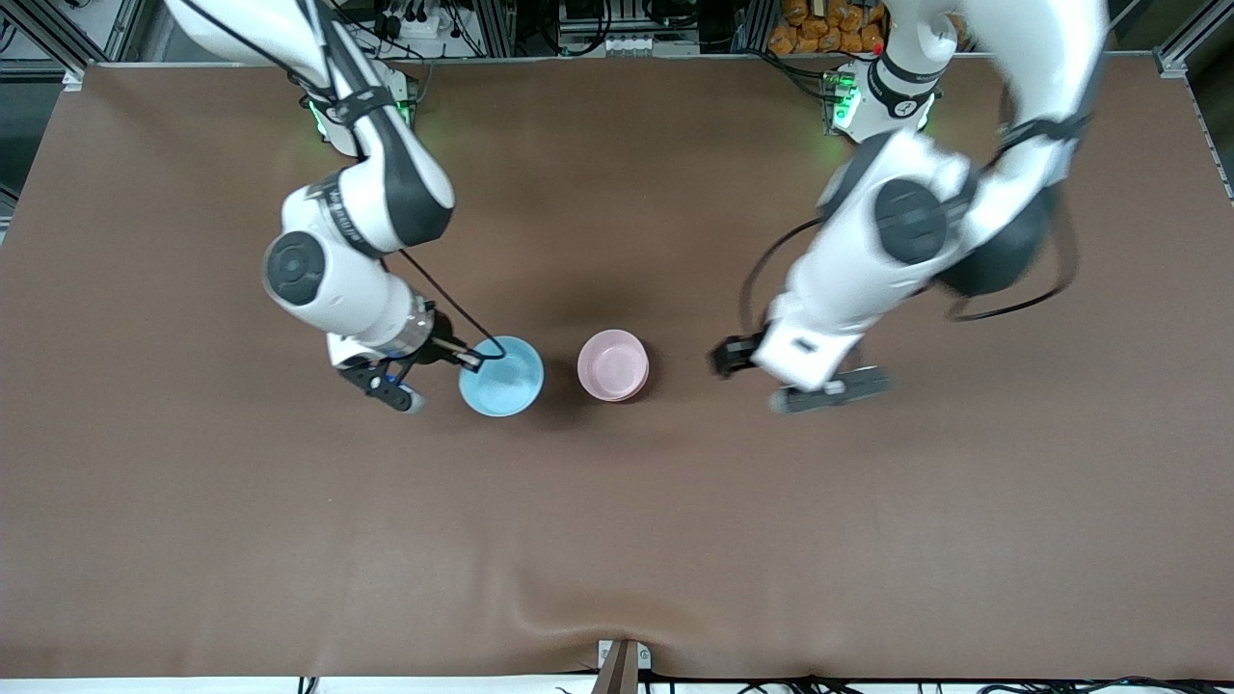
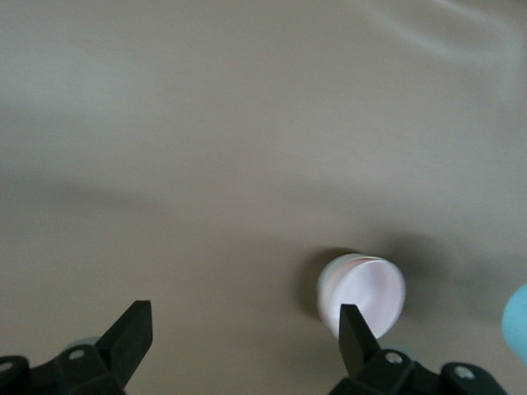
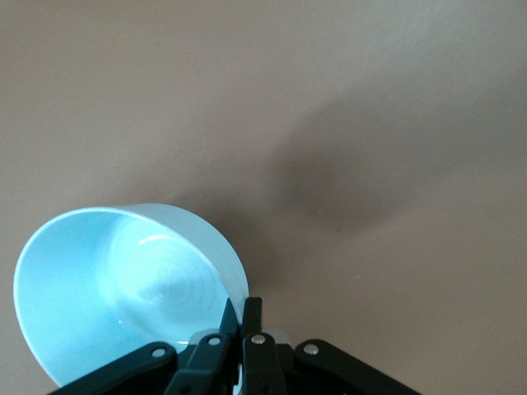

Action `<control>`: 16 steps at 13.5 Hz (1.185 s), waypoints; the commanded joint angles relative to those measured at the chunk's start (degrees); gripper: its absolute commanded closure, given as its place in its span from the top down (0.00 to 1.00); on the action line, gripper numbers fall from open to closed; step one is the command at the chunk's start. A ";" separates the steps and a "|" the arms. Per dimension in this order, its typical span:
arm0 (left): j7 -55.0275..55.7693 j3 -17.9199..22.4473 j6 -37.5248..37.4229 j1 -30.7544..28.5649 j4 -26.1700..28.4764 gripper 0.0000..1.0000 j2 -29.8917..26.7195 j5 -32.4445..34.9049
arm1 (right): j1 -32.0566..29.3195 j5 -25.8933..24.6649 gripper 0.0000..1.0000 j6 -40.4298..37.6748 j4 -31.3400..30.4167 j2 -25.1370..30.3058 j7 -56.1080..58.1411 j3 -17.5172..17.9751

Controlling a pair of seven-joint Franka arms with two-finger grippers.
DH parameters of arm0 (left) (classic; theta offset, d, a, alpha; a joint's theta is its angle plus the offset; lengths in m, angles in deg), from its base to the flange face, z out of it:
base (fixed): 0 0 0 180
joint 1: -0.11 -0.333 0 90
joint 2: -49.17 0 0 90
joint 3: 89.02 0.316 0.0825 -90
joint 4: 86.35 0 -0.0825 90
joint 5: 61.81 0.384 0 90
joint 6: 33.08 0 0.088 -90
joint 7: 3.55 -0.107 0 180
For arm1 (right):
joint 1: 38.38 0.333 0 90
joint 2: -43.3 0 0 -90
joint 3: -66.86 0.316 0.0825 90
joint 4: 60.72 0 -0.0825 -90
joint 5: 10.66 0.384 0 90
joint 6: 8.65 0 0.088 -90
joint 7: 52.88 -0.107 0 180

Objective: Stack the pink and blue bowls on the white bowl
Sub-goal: 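Release the pink bowl while the right gripper lifts the blue bowl, then lower the blue bowl onto the pink bowl while the left gripper withdraws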

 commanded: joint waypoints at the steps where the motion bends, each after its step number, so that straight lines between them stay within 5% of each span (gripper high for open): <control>1: -5.91 -0.39 -7.12 -5.05 2.29 1.00 -6.58 0.45 | 4.07 0.80 0.00 3.63 -0.05 -2.17 -3.66 -0.62; 10: -24.46 -0.22 -16.73 -19.30 -0.09 1.00 -16.26 0.37 | 11.46 3.87 0.00 5.58 5.66 -10.79 -18.06 -0.53; 16: -27.03 -0.04 -20.77 -20.98 -0.61 1.00 -20.30 0.19 | 13.84 3.79 0.00 7.33 5.75 -12.46 -20.36 -0.62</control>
